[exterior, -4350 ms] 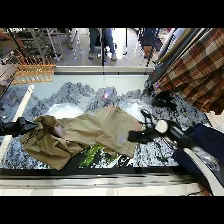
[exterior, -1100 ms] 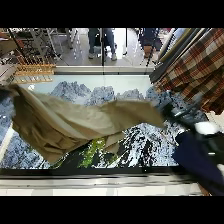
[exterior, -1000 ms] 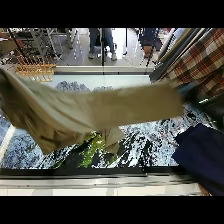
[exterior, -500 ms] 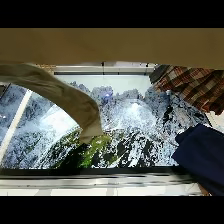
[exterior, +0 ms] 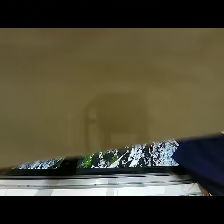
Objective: Fold the clothes and pants, and hang the long-sleeved shirts on hangers.
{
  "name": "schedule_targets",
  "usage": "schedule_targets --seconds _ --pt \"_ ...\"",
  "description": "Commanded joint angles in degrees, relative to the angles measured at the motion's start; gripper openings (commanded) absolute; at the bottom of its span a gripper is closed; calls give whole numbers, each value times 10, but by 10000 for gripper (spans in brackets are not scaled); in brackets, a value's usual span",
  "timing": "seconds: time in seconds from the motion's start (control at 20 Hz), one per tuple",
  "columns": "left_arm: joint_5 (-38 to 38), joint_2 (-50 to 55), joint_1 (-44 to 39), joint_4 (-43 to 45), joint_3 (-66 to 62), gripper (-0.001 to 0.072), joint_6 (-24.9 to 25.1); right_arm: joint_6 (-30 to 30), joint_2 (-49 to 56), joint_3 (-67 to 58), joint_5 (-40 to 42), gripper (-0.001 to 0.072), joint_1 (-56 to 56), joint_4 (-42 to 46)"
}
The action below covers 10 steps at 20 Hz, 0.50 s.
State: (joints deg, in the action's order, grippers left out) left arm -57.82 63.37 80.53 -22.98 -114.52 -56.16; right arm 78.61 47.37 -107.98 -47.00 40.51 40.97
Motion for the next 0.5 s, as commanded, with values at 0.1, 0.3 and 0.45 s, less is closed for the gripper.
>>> schedule_targets --seconds 0.1,0.3,0.45 --pt "-136 9 -202 254 183 18 -19 -30 5 78 -179 12 2 3" --pt "-156 22 -252 304 278 18 -19 -53 -1 169 -249 12 2 17" --pt "-186 38 -220 359 282 19 -17 -55 -2 236 -246 12 -8 42"
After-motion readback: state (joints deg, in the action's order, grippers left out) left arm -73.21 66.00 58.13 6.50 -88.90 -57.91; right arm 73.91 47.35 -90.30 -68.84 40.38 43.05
